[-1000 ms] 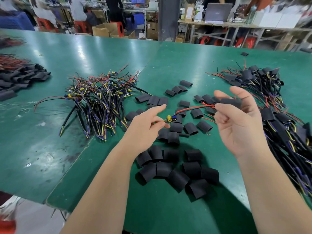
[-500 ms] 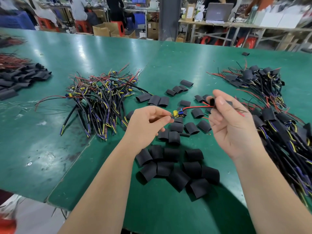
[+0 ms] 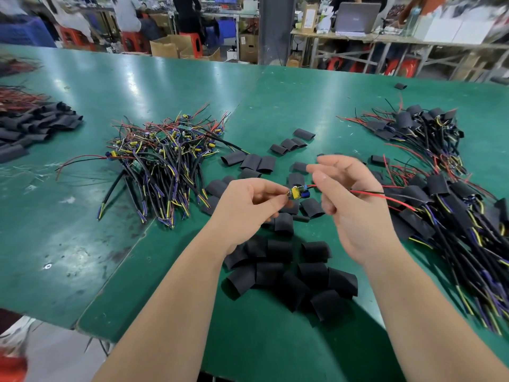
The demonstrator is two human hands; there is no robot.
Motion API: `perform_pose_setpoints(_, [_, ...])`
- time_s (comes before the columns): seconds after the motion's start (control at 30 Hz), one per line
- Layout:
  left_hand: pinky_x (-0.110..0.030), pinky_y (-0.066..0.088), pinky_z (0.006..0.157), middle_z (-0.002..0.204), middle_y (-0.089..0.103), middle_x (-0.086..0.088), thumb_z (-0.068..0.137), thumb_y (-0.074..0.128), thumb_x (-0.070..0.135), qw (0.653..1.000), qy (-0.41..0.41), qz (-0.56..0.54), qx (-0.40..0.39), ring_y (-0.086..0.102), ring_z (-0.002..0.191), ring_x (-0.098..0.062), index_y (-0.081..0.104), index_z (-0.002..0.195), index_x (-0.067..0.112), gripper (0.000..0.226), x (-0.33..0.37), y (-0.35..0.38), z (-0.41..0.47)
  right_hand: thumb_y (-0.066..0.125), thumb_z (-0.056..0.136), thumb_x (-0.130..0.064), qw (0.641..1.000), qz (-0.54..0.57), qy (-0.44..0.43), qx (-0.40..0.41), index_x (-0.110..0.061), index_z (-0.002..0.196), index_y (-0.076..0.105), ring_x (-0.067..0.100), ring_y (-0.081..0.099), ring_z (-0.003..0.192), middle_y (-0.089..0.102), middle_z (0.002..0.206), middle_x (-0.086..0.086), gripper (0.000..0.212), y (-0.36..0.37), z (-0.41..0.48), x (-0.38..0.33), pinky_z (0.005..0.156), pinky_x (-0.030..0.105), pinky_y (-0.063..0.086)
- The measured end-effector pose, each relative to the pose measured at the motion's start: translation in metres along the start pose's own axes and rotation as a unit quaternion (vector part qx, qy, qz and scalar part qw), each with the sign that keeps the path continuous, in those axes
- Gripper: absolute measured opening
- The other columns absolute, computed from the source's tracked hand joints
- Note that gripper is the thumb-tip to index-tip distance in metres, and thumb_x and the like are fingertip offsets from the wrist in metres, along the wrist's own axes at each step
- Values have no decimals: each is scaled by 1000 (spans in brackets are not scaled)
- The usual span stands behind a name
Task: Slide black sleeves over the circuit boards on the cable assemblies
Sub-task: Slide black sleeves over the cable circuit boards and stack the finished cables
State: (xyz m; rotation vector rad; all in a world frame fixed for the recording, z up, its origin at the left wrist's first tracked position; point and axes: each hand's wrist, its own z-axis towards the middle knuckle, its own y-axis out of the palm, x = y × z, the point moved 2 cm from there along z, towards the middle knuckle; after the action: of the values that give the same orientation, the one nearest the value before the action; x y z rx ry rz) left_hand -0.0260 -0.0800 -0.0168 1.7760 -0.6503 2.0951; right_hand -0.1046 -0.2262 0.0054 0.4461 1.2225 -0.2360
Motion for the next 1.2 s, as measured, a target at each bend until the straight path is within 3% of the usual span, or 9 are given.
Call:
perform_pose_setpoints(0.07, [-16,47,56,81,75,-1,89,65,8,1000,-5,7,-5,60,58,-6,69,88,23,16,-1,0,0,71,83,-17,990,-136,-32,33,-27,82,72,2,58,70,69,83,-11,10,-4,2,1,69,18,42])
perform_pose_setpoints(0.13, [-16,47,56,81,75,-1,89,64,7,1000,-5,7,-6,60,57,-6,69,88,20,14,-1,1,0,73,83,-16,987,-152,-18,52,-30,79,72,2,57,70,67,79,-15,15,-7,1,3,65,16,41])
perform_pose_setpoints(0.27, [-17,47,54,81,75,-3,90,63,7,1000,-13,-12,-7,59,57,-7,67,87,16,11,0,4,0,74,74,-11,995,78,64,-5,-20,76,66,4,50,53,63,83,4,13,0,-2,3,46,16,35])
perform_pose_setpoints(0.43, [-17,47,51,81,75,-4,93,59,6,998,-27,-51,-7,61,56,-8,64,90,12,7,-1,2,0,65,69,0,967,223,89,-89,-13,77,73,10,58,58,71,87,8,17,3,-2,2,60,17,50])
perform_pose_setpoints(0.63, [-19,50,53,75,74,2,96,53,3,996,-41,-76,-31,64,56,-10,58,87,12,13,0,5,-2,75,72,0,999,-9,31,-40,-4,91,68,13,55,60,68,80,8,21,-1,1,9,56,22,45])
perform_pose_setpoints(0.87, [-21,51,50,75,73,1,99,49,8,988,-108,-108,1,65,54,-12,56,87,11,14,-4,9,-1,81,72,-7,980,-196,-10,-4,-22,78,71,7,63,71,70,77,-8,19,-3,1,14,64,19,49])
perform_pose_setpoints(1.03, [-21,50,50,76,71,1,93,58,6,991,-73,-117,2,67,58,-15,62,84,12,12,-4,4,0,82,71,-8,988,-149,18,41,-20,80,72,21,69,75,73,78,0,18,-3,2,16,70,34,55])
perform_pose_setpoints(1.1, [-19,48,49,69,70,2,88,65,4,998,-15,-57,-3,67,59,-14,67,80,17,15,-3,3,-1,81,72,-6,994,-89,44,55,-18,84,73,32,68,76,74,81,9,18,-5,2,16,74,41,56])
perform_pose_setpoints(1.2, [-18,48,50,66,71,4,83,71,7,995,66,67,37,68,59,-13,71,77,27,22,-3,4,-1,77,77,-5,995,-58,70,28,-11,89,74,26,66,73,72,84,13,14,-4,3,16,73,36,53])
